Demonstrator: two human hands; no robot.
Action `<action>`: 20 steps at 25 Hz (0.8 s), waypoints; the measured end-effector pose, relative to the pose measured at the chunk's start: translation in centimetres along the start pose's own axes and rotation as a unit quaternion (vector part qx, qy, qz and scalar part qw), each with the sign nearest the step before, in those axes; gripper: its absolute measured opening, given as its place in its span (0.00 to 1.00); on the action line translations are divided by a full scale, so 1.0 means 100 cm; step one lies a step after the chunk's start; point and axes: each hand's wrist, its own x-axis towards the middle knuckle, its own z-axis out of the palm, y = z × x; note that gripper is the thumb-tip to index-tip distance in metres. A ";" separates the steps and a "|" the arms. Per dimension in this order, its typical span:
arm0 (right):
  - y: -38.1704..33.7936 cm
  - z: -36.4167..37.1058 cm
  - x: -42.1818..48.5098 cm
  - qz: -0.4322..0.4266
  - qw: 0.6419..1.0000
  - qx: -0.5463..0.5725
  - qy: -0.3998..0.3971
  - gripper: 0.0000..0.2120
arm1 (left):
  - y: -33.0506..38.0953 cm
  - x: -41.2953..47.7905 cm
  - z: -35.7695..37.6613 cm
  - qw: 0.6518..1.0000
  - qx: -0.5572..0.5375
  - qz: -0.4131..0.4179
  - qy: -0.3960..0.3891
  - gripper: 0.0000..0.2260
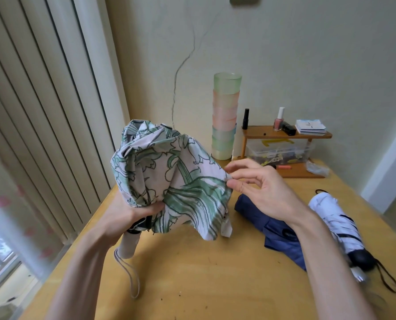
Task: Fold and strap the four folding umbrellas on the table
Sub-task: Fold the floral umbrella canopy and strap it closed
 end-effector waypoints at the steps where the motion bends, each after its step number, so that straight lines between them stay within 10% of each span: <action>1: -0.001 0.002 0.000 0.000 1.000 -0.012 -0.013 0.10 | 0.000 0.000 0.000 1.000 0.001 0.000 0.003 0.38; 11: -0.009 -0.015 -0.007 -0.027 0.992 -0.026 0.116 0.07 | -0.003 0.003 0.001 1.000 0.017 0.008 0.016 0.37; 20: -0.008 -0.006 -0.003 0.003 0.997 -0.078 -0.007 0.04 | -0.002 0.001 0.004 1.000 0.013 0.011 0.004 0.39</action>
